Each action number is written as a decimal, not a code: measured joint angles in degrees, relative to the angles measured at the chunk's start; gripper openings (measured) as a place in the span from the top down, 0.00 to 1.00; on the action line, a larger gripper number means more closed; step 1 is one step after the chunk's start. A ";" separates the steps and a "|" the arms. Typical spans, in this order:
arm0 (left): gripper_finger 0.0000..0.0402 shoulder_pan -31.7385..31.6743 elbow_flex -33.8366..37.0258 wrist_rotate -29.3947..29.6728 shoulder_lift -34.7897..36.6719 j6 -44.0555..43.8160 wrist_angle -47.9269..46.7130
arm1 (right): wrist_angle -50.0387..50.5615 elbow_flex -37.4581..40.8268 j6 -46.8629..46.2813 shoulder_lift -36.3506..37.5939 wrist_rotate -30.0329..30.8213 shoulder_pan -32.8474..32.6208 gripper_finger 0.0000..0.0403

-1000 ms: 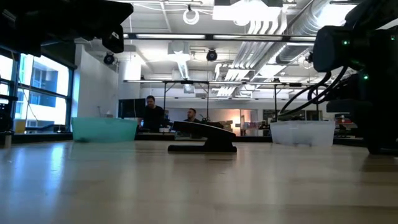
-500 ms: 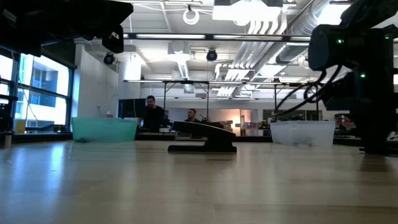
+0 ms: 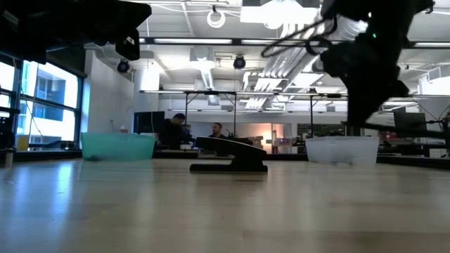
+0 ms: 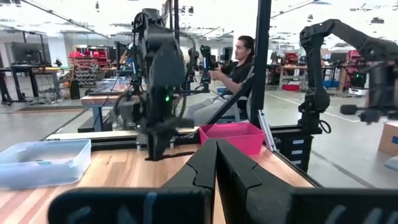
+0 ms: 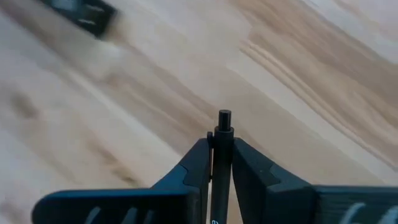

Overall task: Sort crayons/erasers/pens/pencils in bins
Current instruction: Put the black pen into the transparent bin

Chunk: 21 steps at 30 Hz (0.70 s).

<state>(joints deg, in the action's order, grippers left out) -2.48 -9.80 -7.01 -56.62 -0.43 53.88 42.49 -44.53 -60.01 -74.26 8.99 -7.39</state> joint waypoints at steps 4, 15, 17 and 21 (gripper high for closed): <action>1.00 0.00 0.00 0.00 -0.02 0.00 -0.02 | 0.41 -5.57 3.32 0.00 1.42 -0.65 0.90; 1.00 0.00 0.00 0.15 0.00 0.04 -0.02 | 15.26 -23.98 12.53 0.07 13.04 5.51 0.90; 1.00 0.00 0.00 0.15 0.00 0.07 -0.02 | 18.38 -26.28 14.02 0.07 15.53 8.70 0.90; 1.00 0.00 0.00 0.15 -0.01 0.06 -0.02 | 20.12 -27.83 20.40 0.09 19.57 16.82 0.90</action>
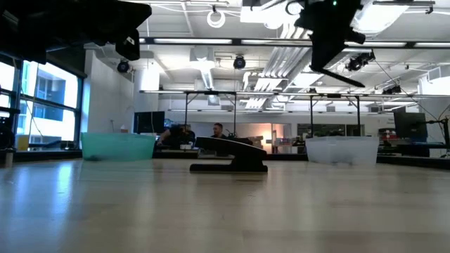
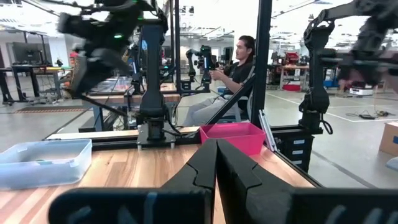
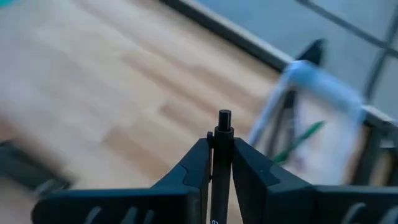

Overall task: Sort crayons/erasers/pens/pencils in bins
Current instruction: Put the black pen into the transparent bin

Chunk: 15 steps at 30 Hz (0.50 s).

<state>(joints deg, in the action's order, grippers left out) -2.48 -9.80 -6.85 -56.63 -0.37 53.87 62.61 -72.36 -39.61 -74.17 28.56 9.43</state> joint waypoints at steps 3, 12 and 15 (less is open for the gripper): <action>1.00 0.00 0.00 0.00 0.01 -0.02 0.00 | -0.40 0.02 4.79 -0.38 0.40 7.94 0.90; 1.00 0.00 0.00 -0.02 -0.01 -0.37 -0.02 | -7.32 0.04 19.00 -9.00 -0.62 27.22 0.90; 1.00 0.00 0.00 -0.02 -0.01 -0.43 -0.03 | -9.80 0.04 22.62 -13.76 -3.86 31.45 0.90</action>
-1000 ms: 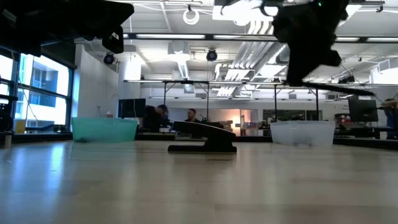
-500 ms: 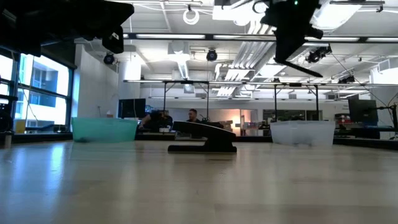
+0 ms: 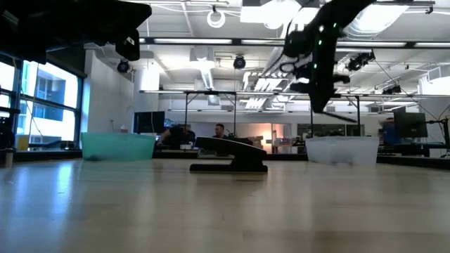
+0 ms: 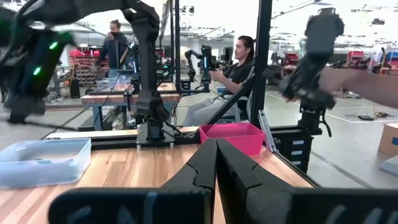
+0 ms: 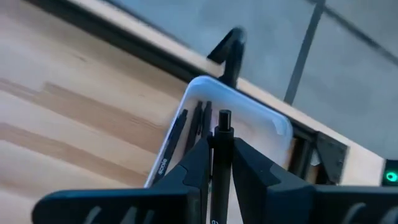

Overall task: Sort crayons/erasers/pens/pencils in bins
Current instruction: Put the black pen into the transparent bin

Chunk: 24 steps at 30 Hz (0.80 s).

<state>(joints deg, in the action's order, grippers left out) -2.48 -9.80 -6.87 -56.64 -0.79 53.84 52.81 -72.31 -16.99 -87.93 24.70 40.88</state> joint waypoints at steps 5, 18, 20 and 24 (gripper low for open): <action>1.00 0.00 0.00 -0.01 0.02 -0.03 -0.02 | -1.44 0.02 5.00 -7.62 -2.56 5.40 0.90; 1.00 -0.20 -0.02 0.02 0.02 2.32 0.01 | -5.19 0.04 6.99 -15.77 -9.00 11.03 0.90; 1.00 -0.20 -0.02 0.08 0.00 2.53 0.01 | -5.39 0.04 6.99 -16.27 -10.18 11.62 0.90; 1.00 -0.20 -0.02 0.24 0.02 2.53 0.01 | -5.73 0.04 7.00 -17.10 -11.45 12.12 0.90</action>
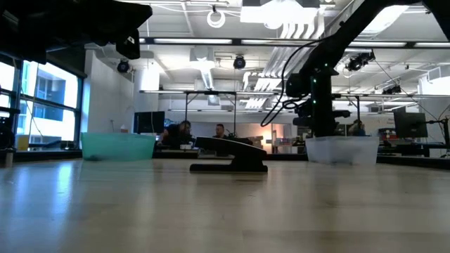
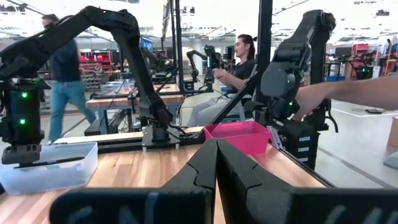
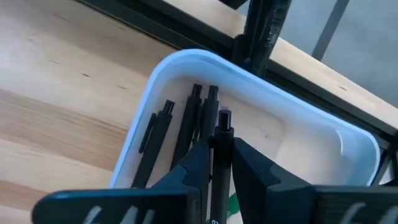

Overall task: Sort crayons/erasers/pens/pencils in bins
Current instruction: Put the black pen into the transparent bin, then put the blue crayon into the red bin

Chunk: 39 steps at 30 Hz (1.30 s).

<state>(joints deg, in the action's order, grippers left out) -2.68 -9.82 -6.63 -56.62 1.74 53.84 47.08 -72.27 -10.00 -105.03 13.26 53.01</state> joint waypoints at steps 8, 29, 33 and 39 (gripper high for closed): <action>1.00 0.00 0.00 0.00 -0.01 0.00 0.00 | -0.65 0.00 -0.50 -0.82 0.00 0.01 0.90; 1.00 -0.02 0.00 -0.62 -0.01 -2.17 -0.30 | -1.93 0.02 4.45 7.46 -2.43 -1.74 0.86; 1.00 -0.02 0.00 -1.68 -0.02 -2.14 -2.33 | -13.89 4.95 8.61 14.68 -3.36 -6.41 0.97; 1.00 0.07 -0.10 -1.24 0.00 -1.60 -5.27 | -41.66 22.48 11.51 27.32 -9.46 -15.07 0.97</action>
<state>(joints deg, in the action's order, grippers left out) -2.60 -9.93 -7.87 -56.62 0.14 48.58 5.42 -49.79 1.52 -77.70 3.79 37.94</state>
